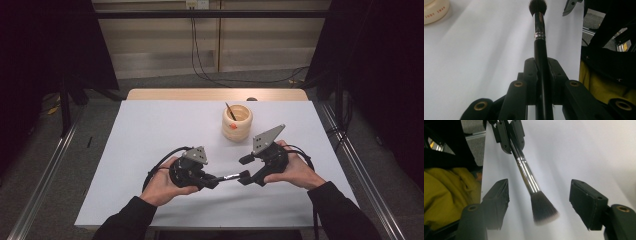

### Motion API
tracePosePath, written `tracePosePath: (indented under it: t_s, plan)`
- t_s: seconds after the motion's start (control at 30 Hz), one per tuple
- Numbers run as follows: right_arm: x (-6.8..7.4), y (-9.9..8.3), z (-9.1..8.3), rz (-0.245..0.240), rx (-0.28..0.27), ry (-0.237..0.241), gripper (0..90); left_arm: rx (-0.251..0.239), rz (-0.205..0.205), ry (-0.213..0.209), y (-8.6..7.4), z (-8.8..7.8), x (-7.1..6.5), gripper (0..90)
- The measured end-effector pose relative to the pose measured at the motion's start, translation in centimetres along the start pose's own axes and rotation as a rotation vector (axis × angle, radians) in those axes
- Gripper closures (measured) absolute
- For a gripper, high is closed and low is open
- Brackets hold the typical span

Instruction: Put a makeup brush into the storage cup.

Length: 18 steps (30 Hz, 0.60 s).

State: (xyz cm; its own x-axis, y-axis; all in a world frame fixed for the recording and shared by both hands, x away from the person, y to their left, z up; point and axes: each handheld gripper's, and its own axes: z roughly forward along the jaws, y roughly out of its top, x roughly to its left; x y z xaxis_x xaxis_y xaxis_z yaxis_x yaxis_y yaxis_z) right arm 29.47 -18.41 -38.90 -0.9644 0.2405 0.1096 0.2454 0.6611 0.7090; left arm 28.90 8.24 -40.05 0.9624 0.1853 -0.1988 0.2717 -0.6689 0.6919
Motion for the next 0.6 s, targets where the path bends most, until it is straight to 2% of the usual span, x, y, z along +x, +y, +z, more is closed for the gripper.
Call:
tracePosePath:
  t_s: [0.03,0.07,0.1,0.13,0.17,0.23,0.37,0.43,0.47,0.5,0.6]
  plan:
    - [0.0,-0.2,0.0,0.006,-0.005,0.005,29.4,-0.010,-0.005,-0.001,0.0,0.0,0.0,79.2]
    - [0.0,-0.3,0.0,0.011,-0.011,0.002,27.4,0.027,0.011,0.021,0.1,-0.4,0.1,79.2]
    - [0.0,-0.5,0.0,0.018,-0.020,-0.007,25.8,-0.024,-0.006,0.006,-0.1,-0.2,0.1,79.2]
    - [0.0,-0.7,-0.1,0.029,-0.030,-0.004,24.3,-0.029,-0.004,0.000,-0.1,-0.2,0.1,79.2]
    - [0.0,-0.9,-0.1,0.035,-0.037,-0.001,22.4,-0.034,-0.008,0.012,-0.1,-0.3,0.0,79.2]
    - [-0.1,-1.2,-0.1,0.048,-0.048,-0.021,20.7,-0.032,-0.004,0.024,-0.1,-0.4,-0.1,79.2]
    - [-0.3,-1.5,-0.4,0.087,-0.100,-0.026,16.5,-0.063,-0.010,0.024,-0.3,-0.4,-0.2,79.3]
    - [-0.2,-1.5,-0.7,0.093,-0.136,-0.032,15.4,-0.068,-0.017,0.036,-0.3,-0.4,-0.3,79.3]
    - [-0.2,-1.5,-0.8,0.092,-0.151,-0.029,15.4,-0.083,-0.030,0.026,-0.3,-0.3,-0.4,79.3]
    - [-0.2,-1.4,-0.9,0.093,-0.163,-0.036,15.3,-0.078,-0.023,0.036,-0.3,-0.4,-0.4,79.2]
    - [-0.1,-1.4,-1.4,0.096,-0.198,-0.045,15.7,-0.114,-0.029,0.036,-0.4,-0.5,-0.5,79.3]
